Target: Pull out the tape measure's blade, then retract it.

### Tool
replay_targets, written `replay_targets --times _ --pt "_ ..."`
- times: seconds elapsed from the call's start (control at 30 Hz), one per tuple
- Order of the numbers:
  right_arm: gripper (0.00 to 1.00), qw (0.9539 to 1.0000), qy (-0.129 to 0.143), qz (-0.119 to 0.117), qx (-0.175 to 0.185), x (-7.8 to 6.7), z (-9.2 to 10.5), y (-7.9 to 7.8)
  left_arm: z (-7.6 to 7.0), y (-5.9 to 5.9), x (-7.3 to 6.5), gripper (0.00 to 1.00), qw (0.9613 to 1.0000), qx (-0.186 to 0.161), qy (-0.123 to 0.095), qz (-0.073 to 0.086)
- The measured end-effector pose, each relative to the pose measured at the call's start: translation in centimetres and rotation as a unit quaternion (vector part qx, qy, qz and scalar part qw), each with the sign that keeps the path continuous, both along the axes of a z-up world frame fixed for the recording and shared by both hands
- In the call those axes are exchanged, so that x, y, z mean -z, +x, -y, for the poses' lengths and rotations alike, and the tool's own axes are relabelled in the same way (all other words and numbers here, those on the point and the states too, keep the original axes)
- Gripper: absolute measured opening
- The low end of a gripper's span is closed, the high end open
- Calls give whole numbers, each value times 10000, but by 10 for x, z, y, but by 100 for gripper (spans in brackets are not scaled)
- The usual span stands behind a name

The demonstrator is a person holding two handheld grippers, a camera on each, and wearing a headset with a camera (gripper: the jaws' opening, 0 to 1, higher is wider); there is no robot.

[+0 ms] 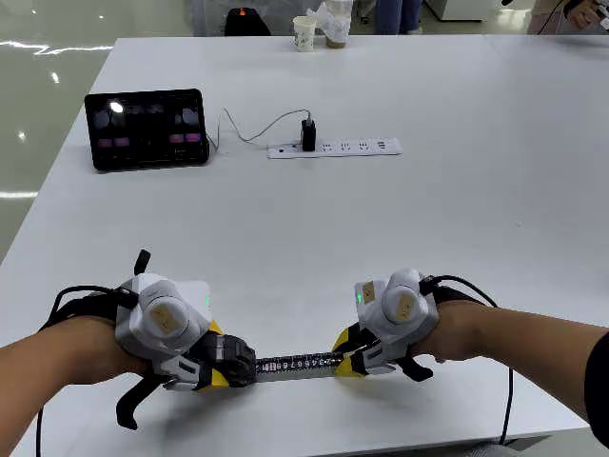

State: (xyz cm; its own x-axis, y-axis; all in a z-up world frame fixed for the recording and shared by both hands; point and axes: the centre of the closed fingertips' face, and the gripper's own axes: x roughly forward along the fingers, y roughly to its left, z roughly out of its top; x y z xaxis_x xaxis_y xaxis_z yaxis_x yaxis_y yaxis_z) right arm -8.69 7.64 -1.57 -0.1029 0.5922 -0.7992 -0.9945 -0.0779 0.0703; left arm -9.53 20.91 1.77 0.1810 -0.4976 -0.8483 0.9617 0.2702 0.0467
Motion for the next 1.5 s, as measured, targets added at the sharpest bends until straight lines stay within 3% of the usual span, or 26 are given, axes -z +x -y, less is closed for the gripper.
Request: replay_targets --times 1.5 --pt "10 9999 -113 69 88 0 32 6 1 1 0 31 10000 -13 -13 6"
